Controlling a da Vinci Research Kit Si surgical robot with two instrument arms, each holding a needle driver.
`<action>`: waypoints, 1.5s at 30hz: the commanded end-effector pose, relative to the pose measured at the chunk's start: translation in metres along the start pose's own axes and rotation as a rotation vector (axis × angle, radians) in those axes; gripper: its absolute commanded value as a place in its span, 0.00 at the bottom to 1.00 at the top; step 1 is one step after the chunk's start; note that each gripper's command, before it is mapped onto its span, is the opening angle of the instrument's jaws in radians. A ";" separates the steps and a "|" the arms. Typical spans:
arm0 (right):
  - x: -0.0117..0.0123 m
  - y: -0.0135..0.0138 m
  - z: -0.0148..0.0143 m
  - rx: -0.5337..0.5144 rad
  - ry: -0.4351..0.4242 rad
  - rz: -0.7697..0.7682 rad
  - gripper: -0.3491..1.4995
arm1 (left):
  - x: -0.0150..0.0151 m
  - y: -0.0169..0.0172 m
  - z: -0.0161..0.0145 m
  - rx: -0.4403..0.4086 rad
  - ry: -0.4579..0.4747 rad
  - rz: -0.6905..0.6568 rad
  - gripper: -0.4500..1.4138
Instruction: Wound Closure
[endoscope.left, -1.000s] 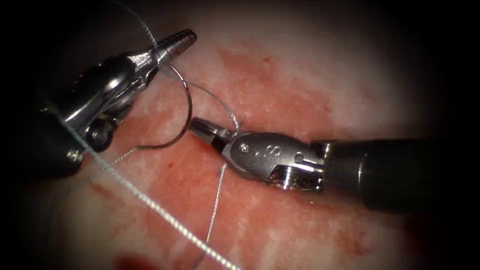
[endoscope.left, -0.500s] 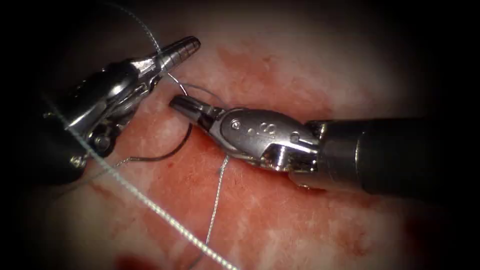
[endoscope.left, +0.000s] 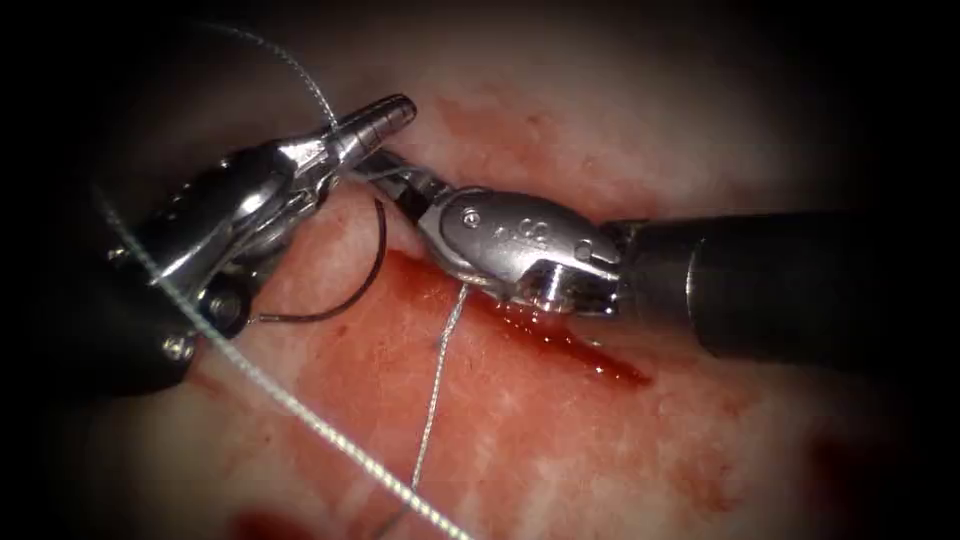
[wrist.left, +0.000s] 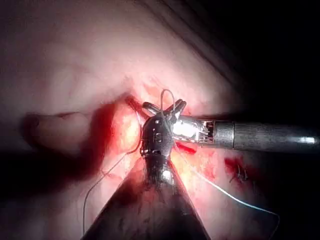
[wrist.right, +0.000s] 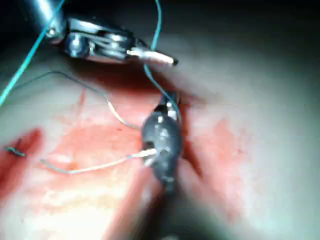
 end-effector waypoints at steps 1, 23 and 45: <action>-0.0006 0.0002 0.0000 0.005 0.071 0.054 0.00 | -0.0013 -0.0003 -0.0001 0.014 0.008 -0.004 0.05; 0.0004 0.0032 -0.0033 0.208 0.265 0.259 0.00 | -0.0067 -0.0051 0.0003 0.131 -0.004 -0.067 0.05; 0.0008 0.0028 -0.0062 1.116 -0.091 -0.045 0.25 | -0.0097 -0.0035 0.0015 0.023 -0.157 -0.109 0.05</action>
